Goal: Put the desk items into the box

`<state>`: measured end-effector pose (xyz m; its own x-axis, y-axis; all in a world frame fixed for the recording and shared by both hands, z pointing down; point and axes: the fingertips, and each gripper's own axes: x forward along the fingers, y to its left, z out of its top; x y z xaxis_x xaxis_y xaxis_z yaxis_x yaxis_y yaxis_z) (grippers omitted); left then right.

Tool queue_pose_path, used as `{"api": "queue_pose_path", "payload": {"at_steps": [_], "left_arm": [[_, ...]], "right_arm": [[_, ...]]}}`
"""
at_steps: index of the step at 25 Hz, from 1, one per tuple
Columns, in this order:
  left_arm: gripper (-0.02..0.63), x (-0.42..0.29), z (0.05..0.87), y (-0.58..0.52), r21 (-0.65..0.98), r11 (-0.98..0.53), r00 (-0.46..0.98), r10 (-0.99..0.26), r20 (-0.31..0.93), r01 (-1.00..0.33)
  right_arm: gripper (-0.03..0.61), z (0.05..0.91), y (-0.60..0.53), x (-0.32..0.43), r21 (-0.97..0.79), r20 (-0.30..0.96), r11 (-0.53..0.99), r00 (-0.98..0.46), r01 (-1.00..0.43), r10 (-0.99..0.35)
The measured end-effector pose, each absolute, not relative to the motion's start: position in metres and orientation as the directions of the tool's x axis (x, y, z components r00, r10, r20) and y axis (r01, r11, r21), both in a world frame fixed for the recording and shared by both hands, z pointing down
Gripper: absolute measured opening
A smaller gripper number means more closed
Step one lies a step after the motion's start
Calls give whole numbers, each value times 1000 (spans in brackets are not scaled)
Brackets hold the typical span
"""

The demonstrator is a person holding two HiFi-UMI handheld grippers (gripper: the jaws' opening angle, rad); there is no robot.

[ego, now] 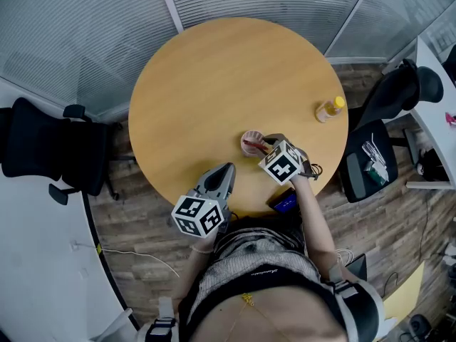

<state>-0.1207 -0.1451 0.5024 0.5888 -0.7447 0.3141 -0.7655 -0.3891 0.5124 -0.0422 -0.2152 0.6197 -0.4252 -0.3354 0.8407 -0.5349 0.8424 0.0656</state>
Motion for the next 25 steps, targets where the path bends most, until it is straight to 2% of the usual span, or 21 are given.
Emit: {"api": "queue_pose_path", "payload": {"at_steps": [8,25], "left_arm": [[2,-115,499,-142,509,-403,598,-739,310,-761],[2,-104,494,-126,501,-429,618,-723,309,-752]], "right_arm": [[121,605,-210,-32,73,789,820,-470,-568,-395],[112,590,-182,-23,68,738,811,-518,-581,-433]]}}
